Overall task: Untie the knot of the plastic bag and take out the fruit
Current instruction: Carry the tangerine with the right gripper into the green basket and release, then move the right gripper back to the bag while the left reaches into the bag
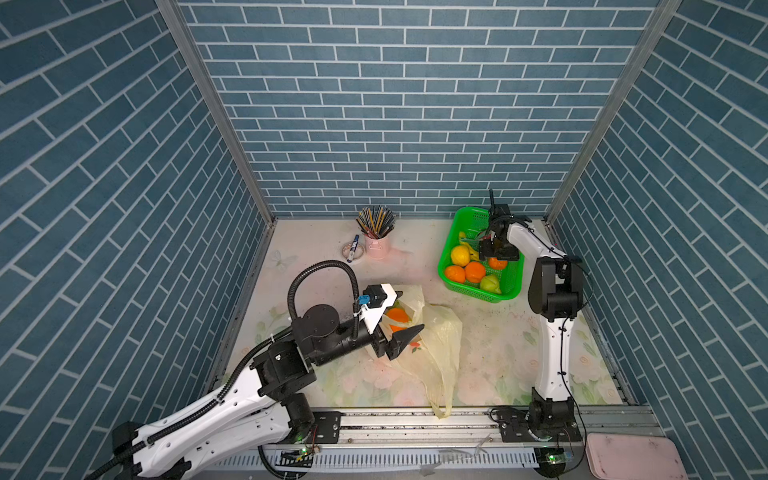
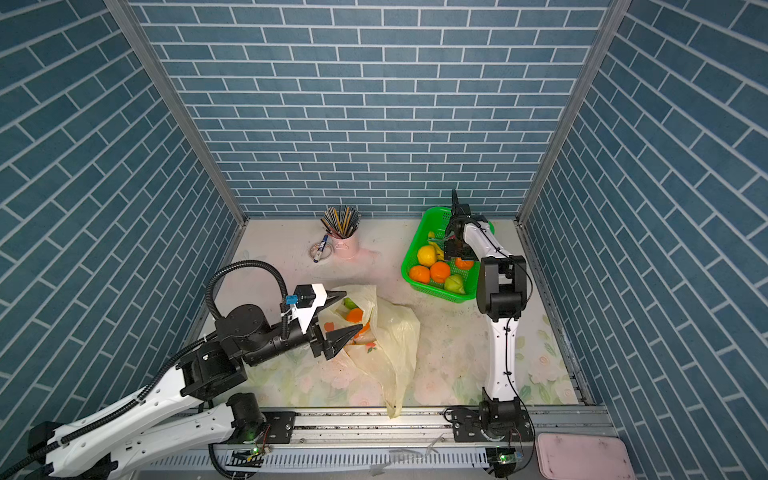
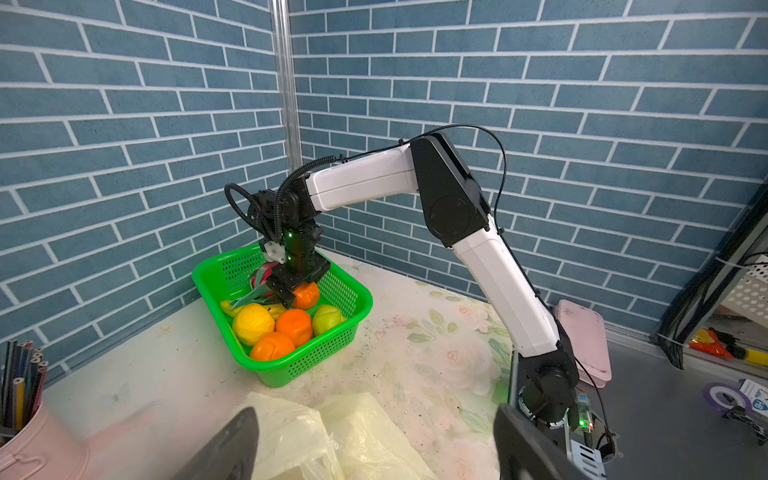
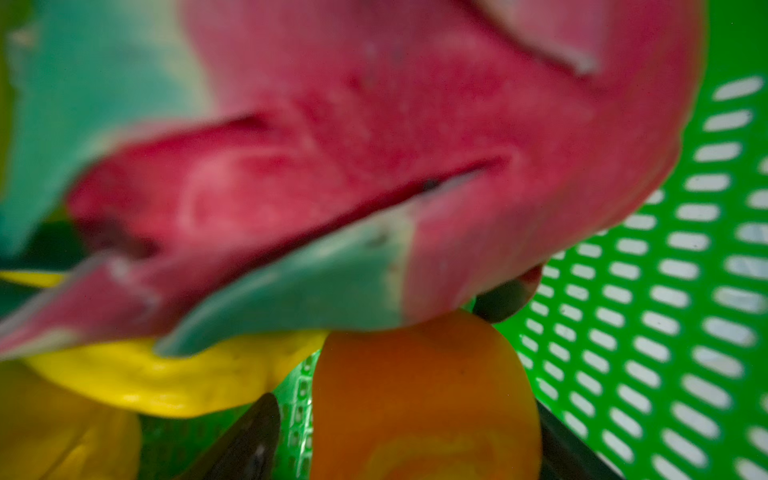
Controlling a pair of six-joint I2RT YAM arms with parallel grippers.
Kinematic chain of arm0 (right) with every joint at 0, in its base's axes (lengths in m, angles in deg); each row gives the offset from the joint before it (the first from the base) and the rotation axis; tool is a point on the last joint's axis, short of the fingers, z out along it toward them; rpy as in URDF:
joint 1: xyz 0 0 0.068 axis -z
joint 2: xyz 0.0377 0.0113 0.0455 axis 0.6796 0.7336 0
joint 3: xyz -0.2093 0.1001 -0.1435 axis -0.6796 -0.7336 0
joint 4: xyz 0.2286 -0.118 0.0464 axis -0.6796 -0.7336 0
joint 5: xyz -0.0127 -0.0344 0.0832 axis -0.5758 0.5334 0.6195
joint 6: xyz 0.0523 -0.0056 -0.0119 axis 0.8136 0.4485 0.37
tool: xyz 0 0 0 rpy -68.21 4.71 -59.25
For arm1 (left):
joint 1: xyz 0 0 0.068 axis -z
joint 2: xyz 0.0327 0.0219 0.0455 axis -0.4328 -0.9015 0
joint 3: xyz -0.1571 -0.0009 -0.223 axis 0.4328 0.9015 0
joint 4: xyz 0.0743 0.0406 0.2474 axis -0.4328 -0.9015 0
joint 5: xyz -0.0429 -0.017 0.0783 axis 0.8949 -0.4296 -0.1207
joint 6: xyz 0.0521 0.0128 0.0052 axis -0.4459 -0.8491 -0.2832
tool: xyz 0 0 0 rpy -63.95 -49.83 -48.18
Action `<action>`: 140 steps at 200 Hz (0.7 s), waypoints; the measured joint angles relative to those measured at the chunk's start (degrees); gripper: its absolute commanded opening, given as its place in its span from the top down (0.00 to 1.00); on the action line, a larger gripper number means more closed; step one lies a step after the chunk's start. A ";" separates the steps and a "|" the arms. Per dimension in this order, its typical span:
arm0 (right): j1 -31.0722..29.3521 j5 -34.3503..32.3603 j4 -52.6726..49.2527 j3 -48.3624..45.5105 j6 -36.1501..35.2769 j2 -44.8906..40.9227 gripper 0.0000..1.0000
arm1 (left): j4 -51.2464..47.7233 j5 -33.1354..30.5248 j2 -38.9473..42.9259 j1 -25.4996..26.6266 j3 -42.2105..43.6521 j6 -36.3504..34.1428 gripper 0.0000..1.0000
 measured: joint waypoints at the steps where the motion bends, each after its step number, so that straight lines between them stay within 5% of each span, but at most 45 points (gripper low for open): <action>1: -0.04 -0.02 -0.02 0.00 0.02 -0.15 0.11 | 0.00 0.00 0.00 0.02 0.00 0.00 0.12; 85: -6.80 0.13 1.44 -6.64 1.33 -23.91 0.10 | -0.52 -1.81 0.66 0.87 1.07 3.37 0.17; 140: -11.67 11.89 8.68 -26.75 4.96 -45.13 0.11 | -1.31 -6.10 -0.46 6.86 1.97 6.38 0.27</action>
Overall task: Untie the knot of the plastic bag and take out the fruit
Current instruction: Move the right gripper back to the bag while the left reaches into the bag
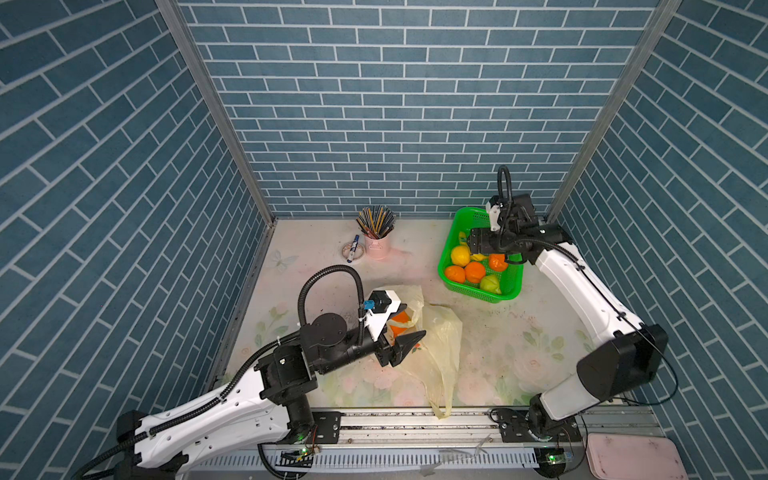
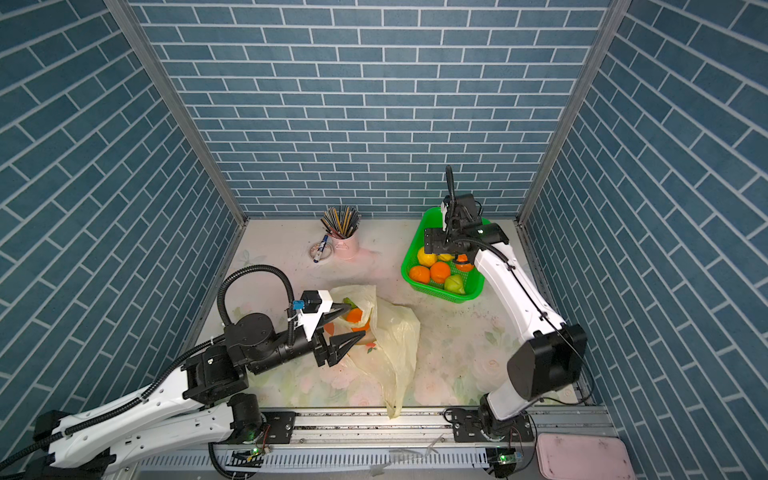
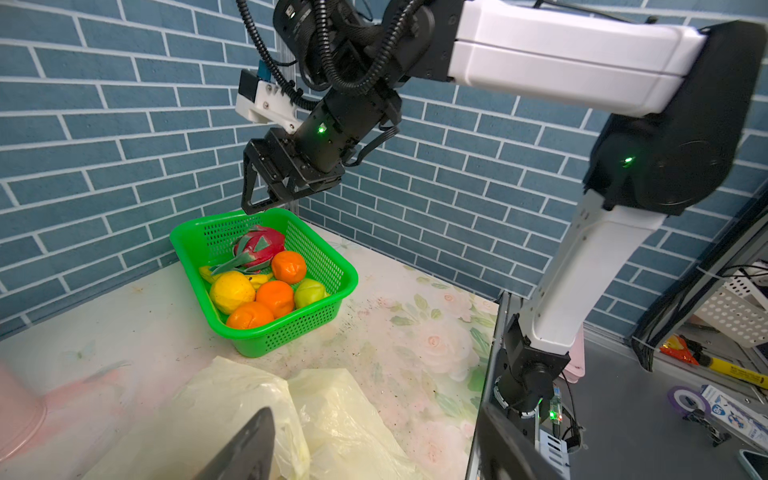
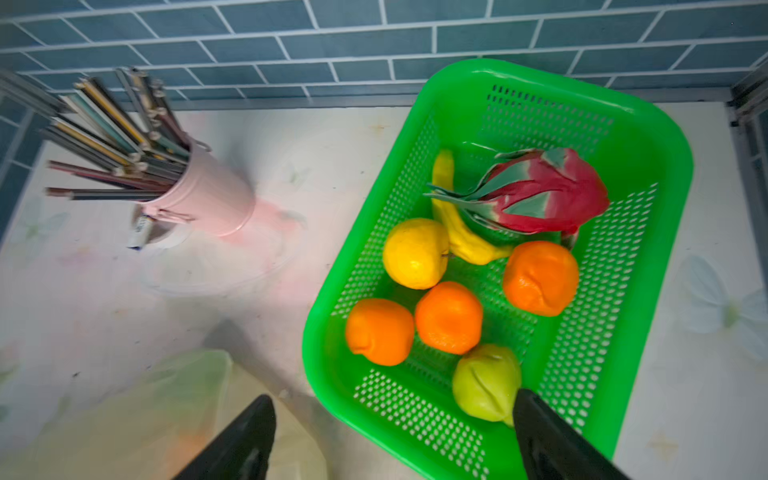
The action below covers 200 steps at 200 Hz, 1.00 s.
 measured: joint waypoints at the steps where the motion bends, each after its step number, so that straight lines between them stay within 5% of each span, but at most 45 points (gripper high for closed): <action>1: -0.07 0.26 0.26 -0.70 0.13 -0.66 0.11 | 0.00 -0.09 -0.07 0.13 0.02 0.09 0.27; 72: -5.66 8.57 6.23 -25.94 7.34 -25.49 0.13 | -0.20 -6.88 -5.29 10.36 3.67 8.48 0.34; 124: -15.80 8.24 6.62 -34.34 11.78 -31.74 0.12 | -1.99 -14.12 -14.58 11.26 4.70 17.25 0.37; 200: -30.38 2.08 8.20 -34.23 19.54 -28.61 0.11 | -3.26 -16.00 -18.40 -3.50 6.16 21.20 0.42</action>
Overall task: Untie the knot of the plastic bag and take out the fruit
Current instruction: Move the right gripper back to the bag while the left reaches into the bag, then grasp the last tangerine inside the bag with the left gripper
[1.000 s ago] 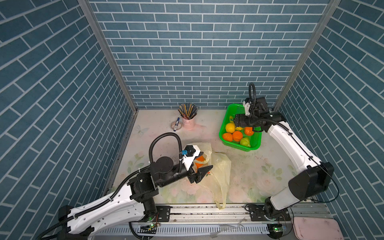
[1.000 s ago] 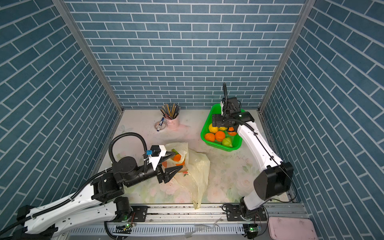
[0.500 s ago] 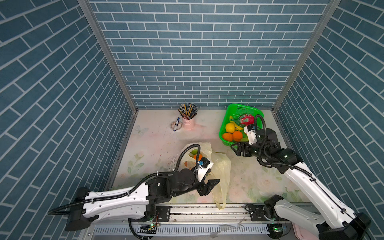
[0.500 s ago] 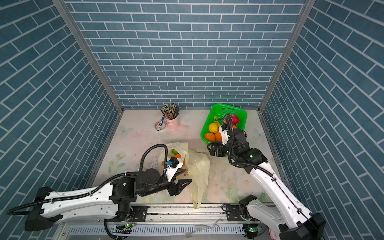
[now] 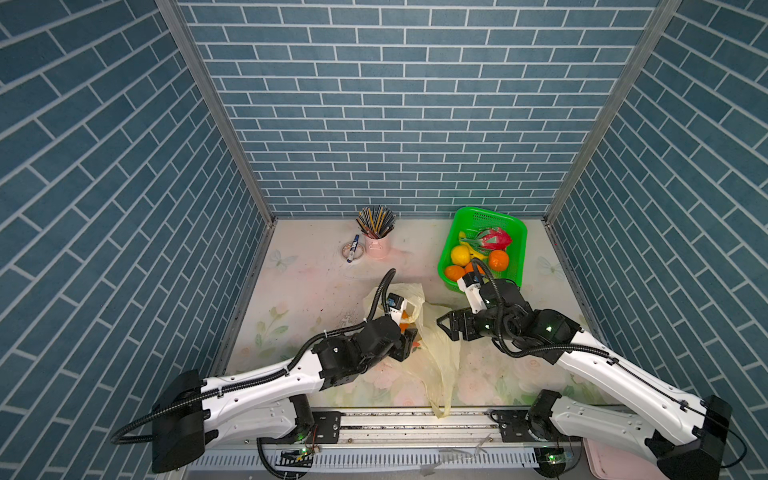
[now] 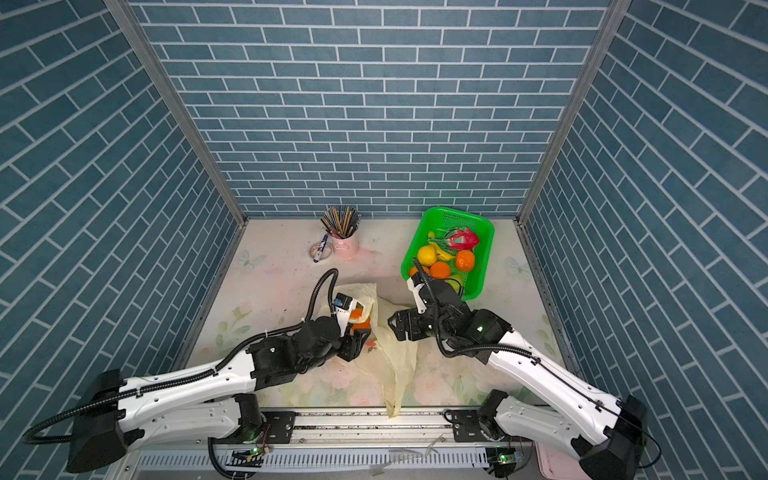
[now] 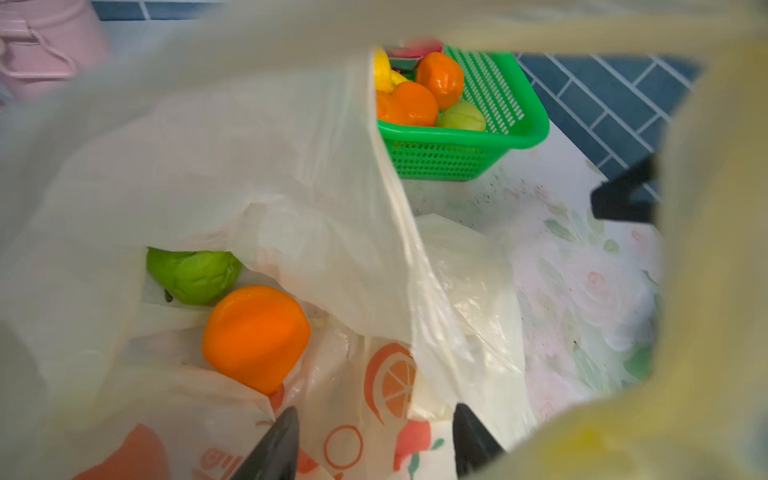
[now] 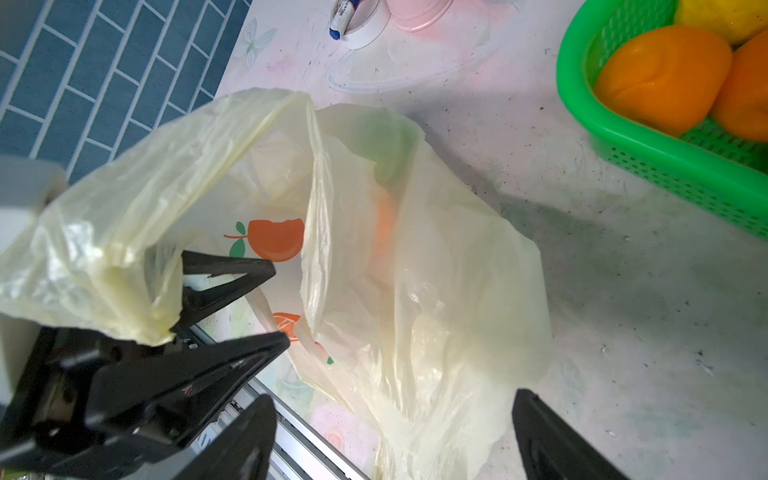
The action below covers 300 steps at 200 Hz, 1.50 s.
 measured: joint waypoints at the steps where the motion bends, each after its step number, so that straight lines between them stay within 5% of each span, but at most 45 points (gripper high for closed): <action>1: -0.11 -0.07 0.04 0.00 0.07 0.02 0.11 | 0.04 0.07 -0.02 -0.13 0.04 0.00 0.42; 88: -4.96 -4.09 3.63 0.00 5.53 3.74 0.11 | 2.45 3.67 -13.81 -10.36 -1.79 0.09 0.45; 201: -4.98 -5.84 3.65 0.00 5.95 3.85 0.11 | 8.24 -3.08 -30.36 -12.76 -9.38 -9.09 0.15; 236: -4.98 -5.84 3.65 0.00 5.97 3.85 0.11 | 11.41 -4.68 -35.47 -13.68 -10.05 -11.63 0.16; 300: -5.01 -6.05 3.63 0.00 6.14 3.82 0.11 | 14.27 -3.82 -38.01 -14.58 -10.69 -13.44 0.35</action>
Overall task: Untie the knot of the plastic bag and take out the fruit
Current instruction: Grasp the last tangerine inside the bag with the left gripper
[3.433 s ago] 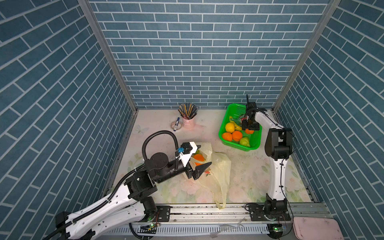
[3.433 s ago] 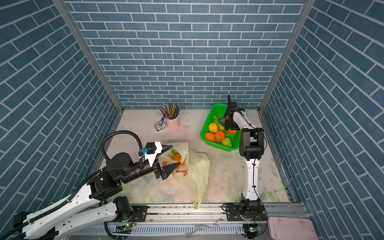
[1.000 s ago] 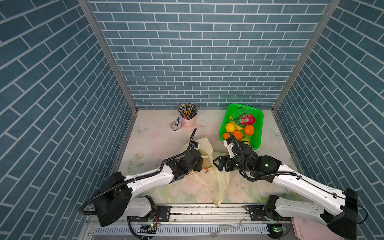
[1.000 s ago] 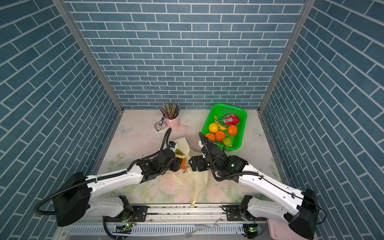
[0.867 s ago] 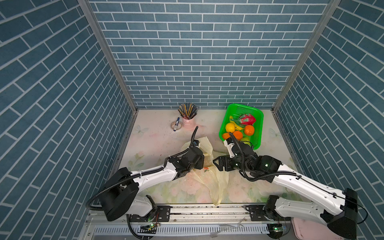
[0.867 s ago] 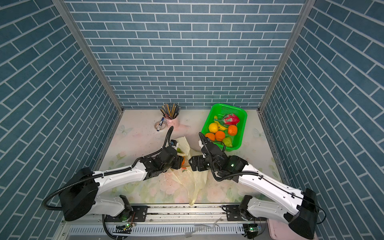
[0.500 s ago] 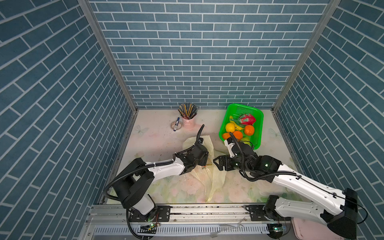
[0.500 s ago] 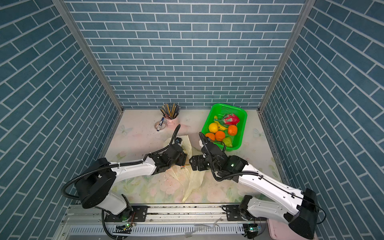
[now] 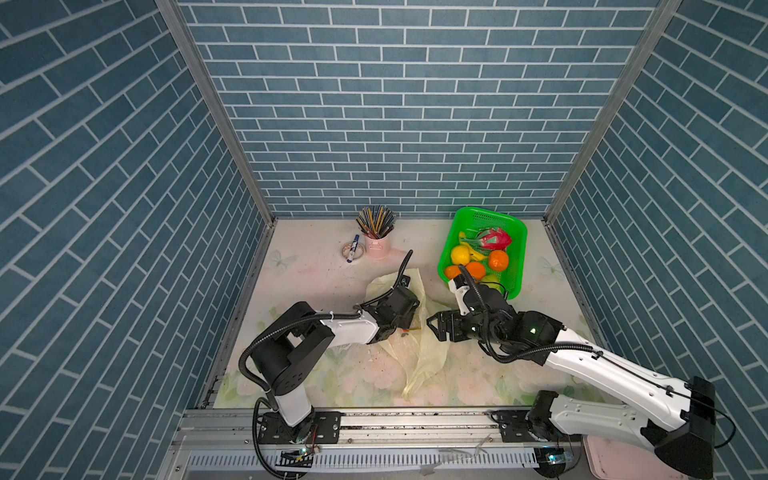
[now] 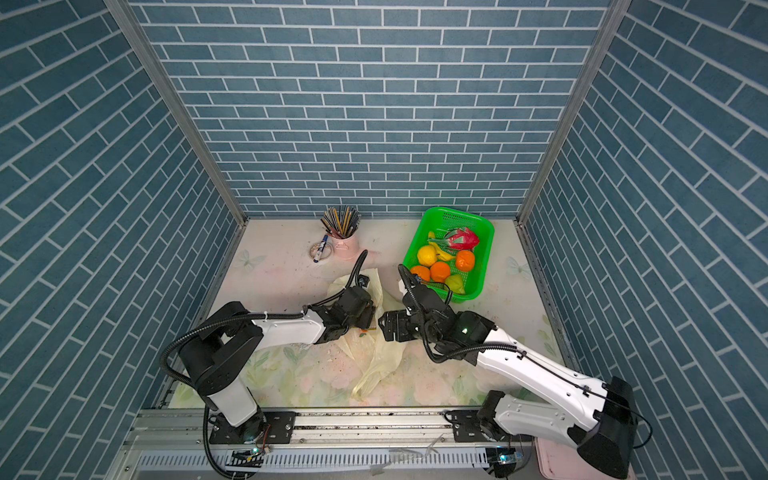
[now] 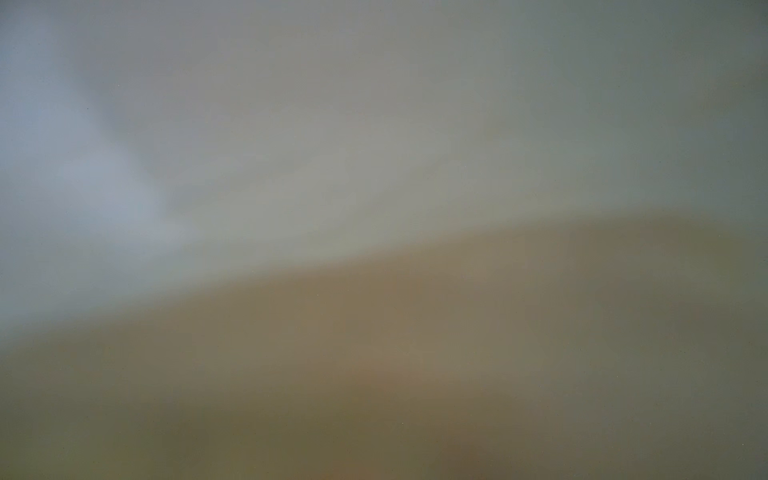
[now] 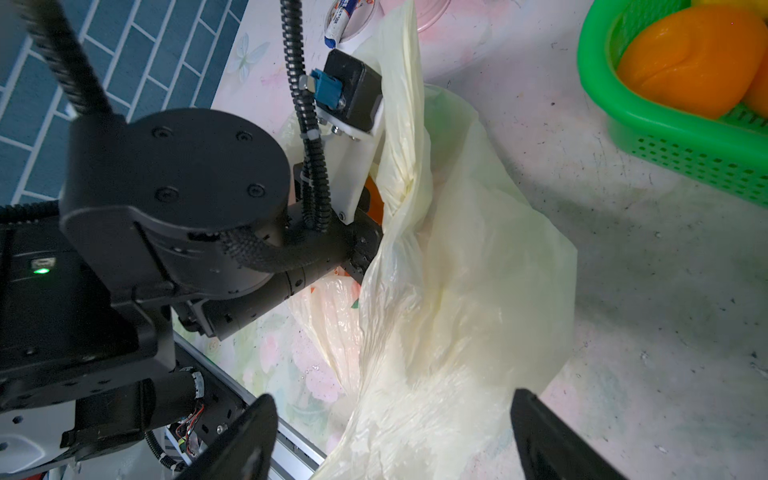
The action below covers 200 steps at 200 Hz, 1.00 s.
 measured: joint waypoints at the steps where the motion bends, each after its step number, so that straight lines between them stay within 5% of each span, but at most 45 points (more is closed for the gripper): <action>1: 0.00 -0.02 0.00 0.00 0.04 0.00 0.11 | 0.00 0.04 0.00 0.00 0.00 -0.02 0.35; 102: -0.39 -3.02 4.42 -1.44 -0.46 2.40 0.02 | 0.52 8.17 10.67 0.00 3.85 -0.07 0.44; 200: 0.76 -7.39 10.40 1.36 -1.36 16.22 0.37 | -0.22 13.33 22.56 0.00 9.62 0.31 0.44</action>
